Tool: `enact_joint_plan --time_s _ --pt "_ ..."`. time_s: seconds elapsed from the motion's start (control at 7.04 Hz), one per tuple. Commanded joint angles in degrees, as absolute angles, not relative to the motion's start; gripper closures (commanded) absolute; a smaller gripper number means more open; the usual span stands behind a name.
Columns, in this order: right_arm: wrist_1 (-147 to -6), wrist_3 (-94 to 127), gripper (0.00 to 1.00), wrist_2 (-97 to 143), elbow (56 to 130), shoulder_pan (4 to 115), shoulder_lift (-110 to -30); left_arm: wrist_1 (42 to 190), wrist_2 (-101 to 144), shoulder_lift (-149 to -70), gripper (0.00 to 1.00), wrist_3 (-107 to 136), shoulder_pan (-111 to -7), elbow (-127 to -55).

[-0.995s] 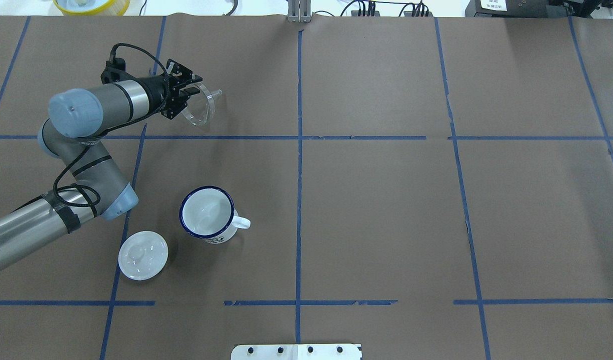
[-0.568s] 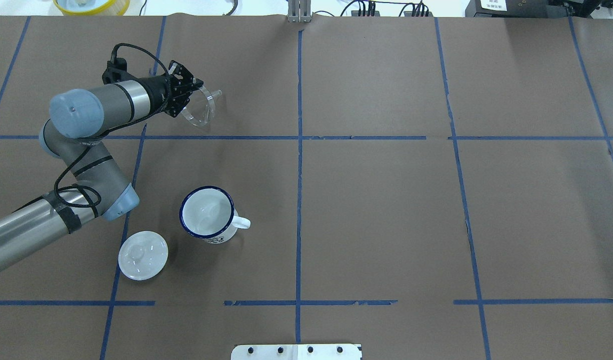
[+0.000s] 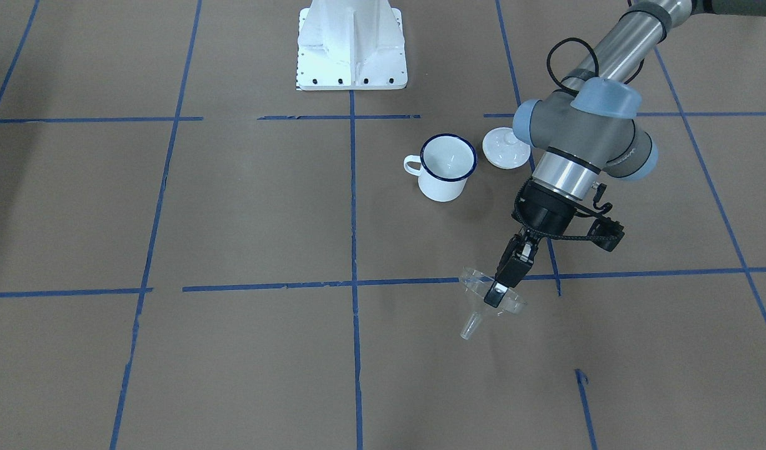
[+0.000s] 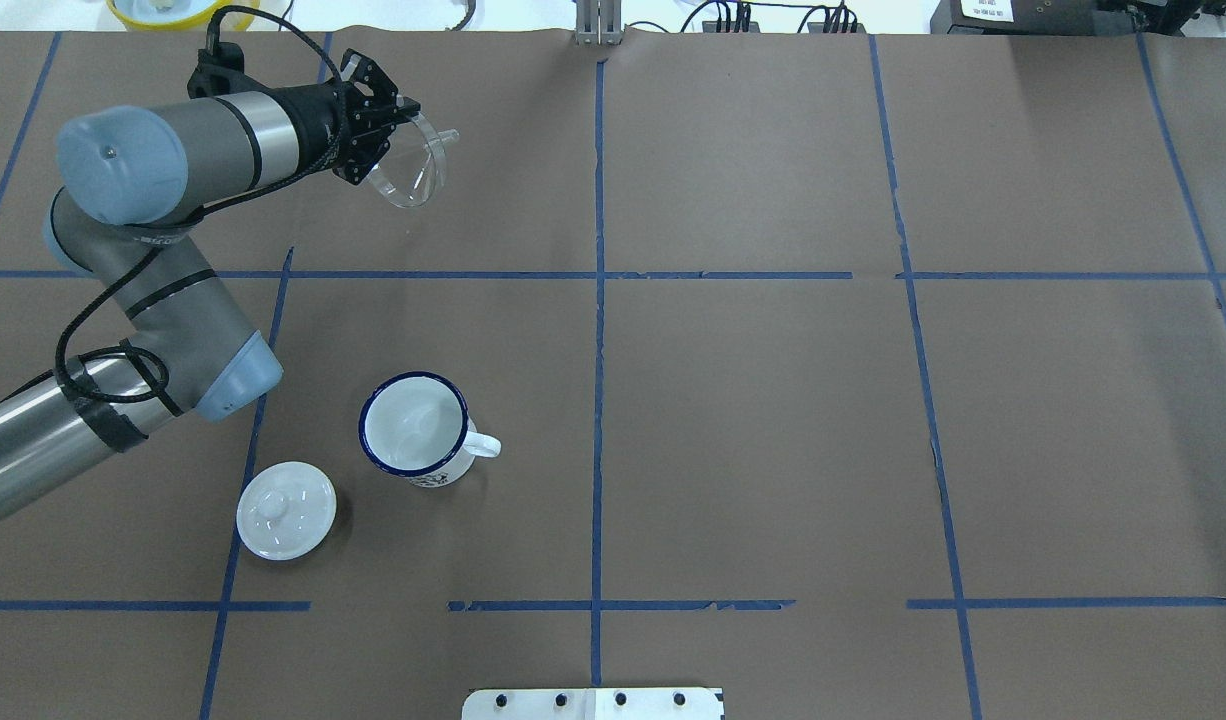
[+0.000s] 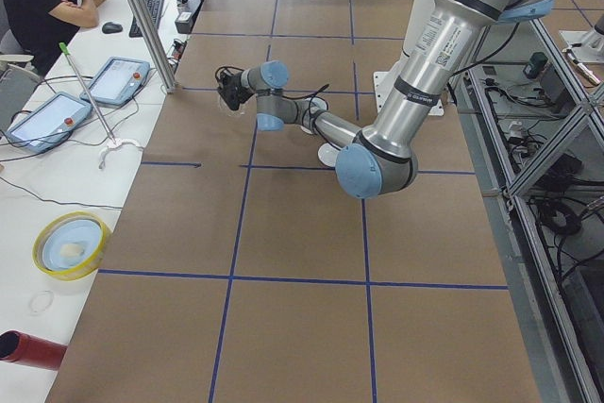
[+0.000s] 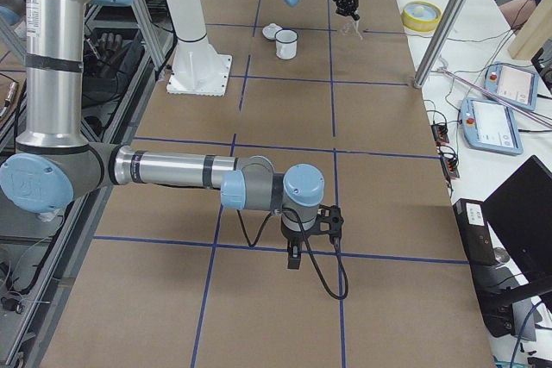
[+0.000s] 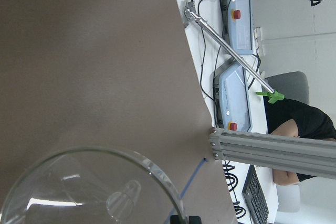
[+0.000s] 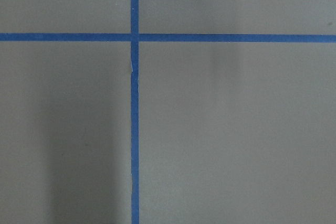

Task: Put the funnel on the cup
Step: 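Lift the glass funnel and carry it over the open mug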

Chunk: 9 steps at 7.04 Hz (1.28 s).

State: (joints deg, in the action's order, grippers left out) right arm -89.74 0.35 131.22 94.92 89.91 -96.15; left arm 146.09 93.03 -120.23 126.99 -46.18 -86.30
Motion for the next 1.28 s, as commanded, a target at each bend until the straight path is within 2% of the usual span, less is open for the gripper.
enact_joint_plan --time_s 0.0,0.28,0.57,0.85,1.14 --pt "-89.74 0.35 0.00 131.22 94.83 89.91 -96.15 120.98 101.63 -120.32 1.00 126.65 -46.14 -102.15" --pt "-89.74 0.35 0.00 131.22 94.92 89.91 -96.15 97.95 107.45 -122.07 1.00 126.74 -45.44 -109.91" --pt "-89.74 0.35 0.00 131.22 94.92 89.91 -96.15 81.46 116.69 -124.62 1.00 127.61 -42.57 -111.44" --pt "-89.74 0.35 0.00 131.22 94.92 89.91 -96.15 72.20 116.81 -125.94 1.00 127.62 -37.03 -111.27" --pt "-89.74 0.35 0.00 131.22 94.92 89.91 -96.15 70.15 116.20 -127.08 1.00 126.83 -36.83 -110.92"
